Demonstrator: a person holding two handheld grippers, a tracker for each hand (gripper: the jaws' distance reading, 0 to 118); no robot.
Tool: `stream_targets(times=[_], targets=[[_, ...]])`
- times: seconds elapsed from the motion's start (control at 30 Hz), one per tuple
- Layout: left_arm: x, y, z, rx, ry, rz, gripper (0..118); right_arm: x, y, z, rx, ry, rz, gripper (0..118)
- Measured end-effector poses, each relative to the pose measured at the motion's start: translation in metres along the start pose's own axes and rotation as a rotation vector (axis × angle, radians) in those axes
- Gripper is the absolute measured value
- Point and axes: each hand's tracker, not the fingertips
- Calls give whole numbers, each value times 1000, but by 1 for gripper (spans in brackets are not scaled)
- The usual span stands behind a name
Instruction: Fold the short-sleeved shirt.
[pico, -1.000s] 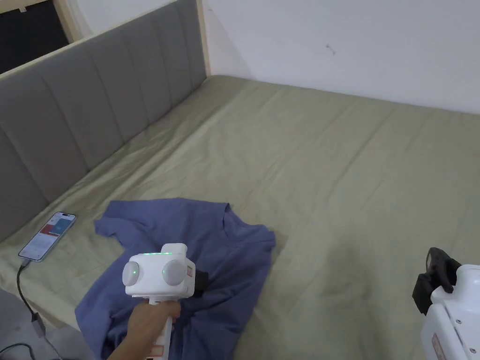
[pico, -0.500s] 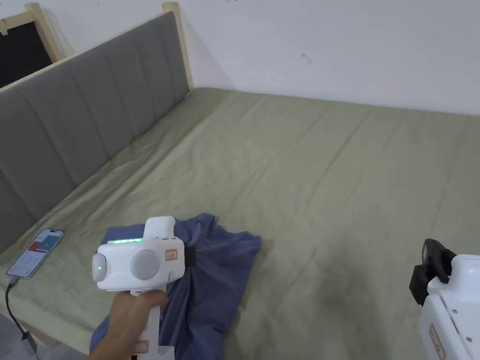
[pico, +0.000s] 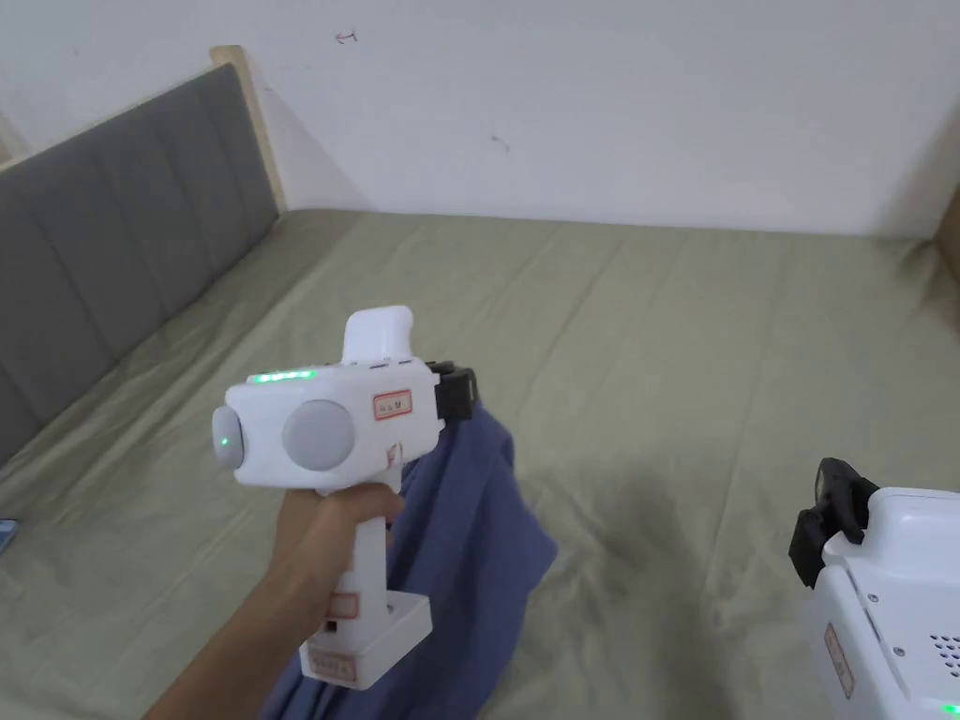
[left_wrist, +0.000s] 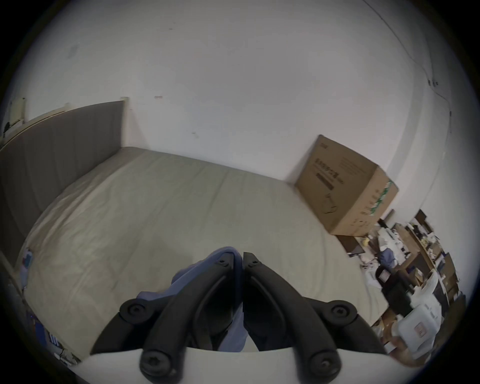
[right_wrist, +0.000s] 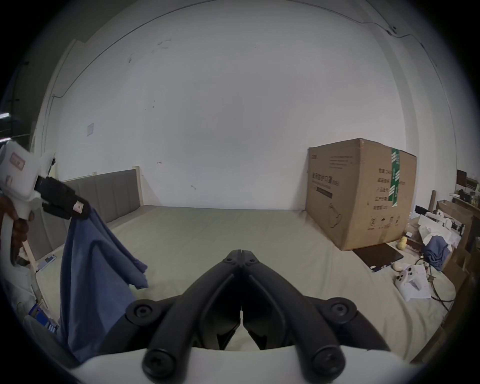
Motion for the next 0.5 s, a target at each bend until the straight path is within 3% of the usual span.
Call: stream_targets(times=[0.5], targets=[[151,-33,-94,-112,-334,-139,5,61,-6,22,-11,-158,-4,0]])
